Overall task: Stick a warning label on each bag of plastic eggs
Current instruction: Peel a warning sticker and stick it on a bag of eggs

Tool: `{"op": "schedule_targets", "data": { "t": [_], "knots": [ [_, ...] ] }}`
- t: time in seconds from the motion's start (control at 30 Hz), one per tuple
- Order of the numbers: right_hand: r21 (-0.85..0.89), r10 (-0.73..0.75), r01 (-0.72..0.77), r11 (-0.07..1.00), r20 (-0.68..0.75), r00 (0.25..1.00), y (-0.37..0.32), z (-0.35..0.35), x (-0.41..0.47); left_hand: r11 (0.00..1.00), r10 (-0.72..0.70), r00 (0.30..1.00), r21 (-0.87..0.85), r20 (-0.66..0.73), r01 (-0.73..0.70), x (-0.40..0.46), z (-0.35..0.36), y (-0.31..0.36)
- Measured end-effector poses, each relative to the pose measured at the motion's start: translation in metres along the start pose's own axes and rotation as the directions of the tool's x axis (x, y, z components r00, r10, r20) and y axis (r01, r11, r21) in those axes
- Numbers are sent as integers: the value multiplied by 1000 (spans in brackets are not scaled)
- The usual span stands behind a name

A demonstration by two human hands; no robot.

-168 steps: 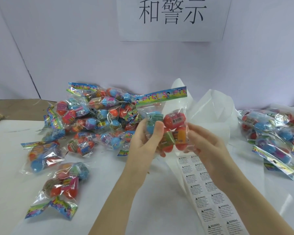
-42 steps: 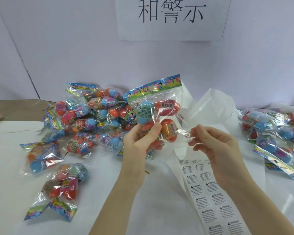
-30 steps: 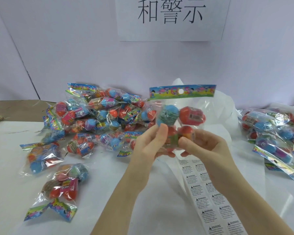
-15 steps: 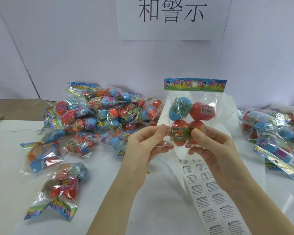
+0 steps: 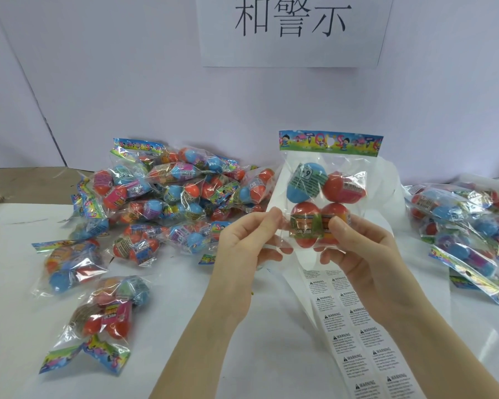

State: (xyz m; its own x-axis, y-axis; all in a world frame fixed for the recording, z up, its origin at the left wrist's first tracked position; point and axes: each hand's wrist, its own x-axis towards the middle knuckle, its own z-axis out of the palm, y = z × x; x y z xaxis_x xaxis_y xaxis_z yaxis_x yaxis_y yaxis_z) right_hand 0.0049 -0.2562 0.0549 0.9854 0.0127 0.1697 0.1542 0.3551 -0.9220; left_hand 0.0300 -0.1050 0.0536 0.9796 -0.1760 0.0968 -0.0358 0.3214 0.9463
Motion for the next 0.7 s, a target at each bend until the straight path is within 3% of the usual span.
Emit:
{"op": "schedule_targets", "data": {
  "t": [0.3, 0.7],
  "knots": [
    [-43, -17, 17, 999, -10, 1000, 0, 0, 0, 976, 156, 981, 167, -113, -136, 0, 6, -1],
    [-200, -73, 49, 979, -117, 990, 2, 4, -1, 945, 275, 951, 219, -140, -241, -2, 5, -1]
  ]
}}
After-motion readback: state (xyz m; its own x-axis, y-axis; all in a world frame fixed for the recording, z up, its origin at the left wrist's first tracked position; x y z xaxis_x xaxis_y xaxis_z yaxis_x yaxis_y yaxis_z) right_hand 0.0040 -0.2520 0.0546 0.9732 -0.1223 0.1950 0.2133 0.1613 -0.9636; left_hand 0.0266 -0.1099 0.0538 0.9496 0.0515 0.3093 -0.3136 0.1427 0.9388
